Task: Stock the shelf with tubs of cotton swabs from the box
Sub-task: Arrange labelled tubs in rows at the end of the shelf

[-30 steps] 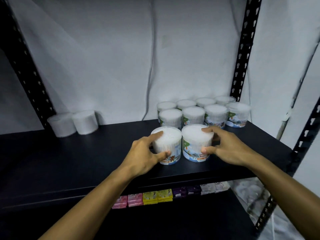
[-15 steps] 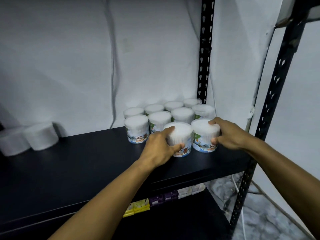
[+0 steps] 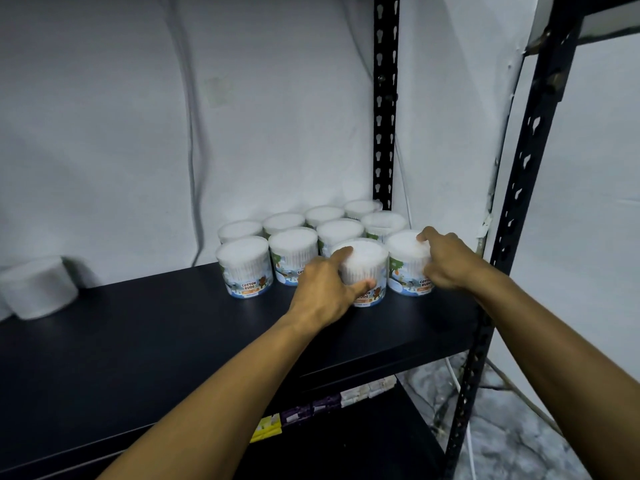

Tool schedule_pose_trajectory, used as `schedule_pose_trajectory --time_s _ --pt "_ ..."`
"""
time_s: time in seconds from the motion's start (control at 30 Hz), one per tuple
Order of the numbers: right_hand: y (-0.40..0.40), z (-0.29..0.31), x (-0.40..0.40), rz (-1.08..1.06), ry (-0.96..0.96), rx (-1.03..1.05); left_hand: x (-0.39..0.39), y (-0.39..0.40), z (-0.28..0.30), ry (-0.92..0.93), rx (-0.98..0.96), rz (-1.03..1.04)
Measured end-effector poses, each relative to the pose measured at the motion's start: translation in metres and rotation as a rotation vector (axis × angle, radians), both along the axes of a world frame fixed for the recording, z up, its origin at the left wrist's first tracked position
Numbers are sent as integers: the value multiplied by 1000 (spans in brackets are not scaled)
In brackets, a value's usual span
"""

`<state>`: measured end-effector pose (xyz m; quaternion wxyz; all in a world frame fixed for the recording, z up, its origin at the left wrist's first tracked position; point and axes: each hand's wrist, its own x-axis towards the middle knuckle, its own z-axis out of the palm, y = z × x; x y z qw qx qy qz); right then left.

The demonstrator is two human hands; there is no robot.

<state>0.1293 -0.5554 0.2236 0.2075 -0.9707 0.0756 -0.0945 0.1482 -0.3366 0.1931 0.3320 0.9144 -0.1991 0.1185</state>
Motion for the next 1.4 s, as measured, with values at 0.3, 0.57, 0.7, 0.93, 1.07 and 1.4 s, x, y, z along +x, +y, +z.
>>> schedule_pose_trajectory --time_s 0.3,0.57,0.7,0.93,1.07,1.4 --pt "-4 -2 8 -15 -30 10 4 -9 -2 -12 21 30" --pt "-6 -3 11 -4 -26 14 4 -12 0 -1 50 47" --pt "-7 -2 13 -6 -15 5 6 -12 1 -3 59 46" --pt "-7 0 13 -2 2 4 8 -12 -1 -16 66 55" --pt "-7 -1 13 -6 11 -2 7 -13 -2 -32 82 60" --pt "-7 2 8 1 43 0 2 -11 -3 -91 186 79"
